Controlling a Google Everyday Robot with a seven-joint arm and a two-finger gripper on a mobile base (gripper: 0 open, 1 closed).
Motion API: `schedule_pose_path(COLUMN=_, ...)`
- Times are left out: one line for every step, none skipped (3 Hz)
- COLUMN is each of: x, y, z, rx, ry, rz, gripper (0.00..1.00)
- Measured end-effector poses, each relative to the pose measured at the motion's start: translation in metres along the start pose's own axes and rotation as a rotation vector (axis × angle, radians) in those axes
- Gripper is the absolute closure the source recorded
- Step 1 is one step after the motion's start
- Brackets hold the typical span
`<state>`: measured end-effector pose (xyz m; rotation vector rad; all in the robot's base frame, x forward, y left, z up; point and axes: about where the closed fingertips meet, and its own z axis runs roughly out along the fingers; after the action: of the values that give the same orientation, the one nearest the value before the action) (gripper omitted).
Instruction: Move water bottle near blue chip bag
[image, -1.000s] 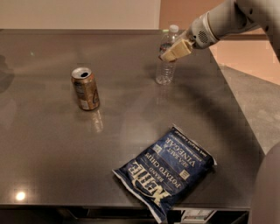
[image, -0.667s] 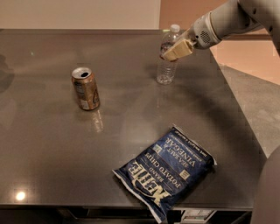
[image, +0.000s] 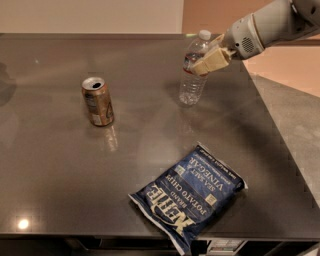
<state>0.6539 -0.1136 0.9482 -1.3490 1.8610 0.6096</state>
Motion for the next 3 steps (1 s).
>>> schedule_pose_path(x=0.001, y=0.034, z=-0.008, rx=-0.065, ry=0.014, rz=-0.06, gripper=1.0)
schedule_pose_path(x=0.003, y=0.064, z=-0.013, rx=-0.117, ry=0.038, rz=-0.126, gripper=1.0)
schedule_pose_path(x=0.004, y=0.093, z=-0.014, rx=-0.136, ry=0.061, rz=-0.207, gripper=1.0)
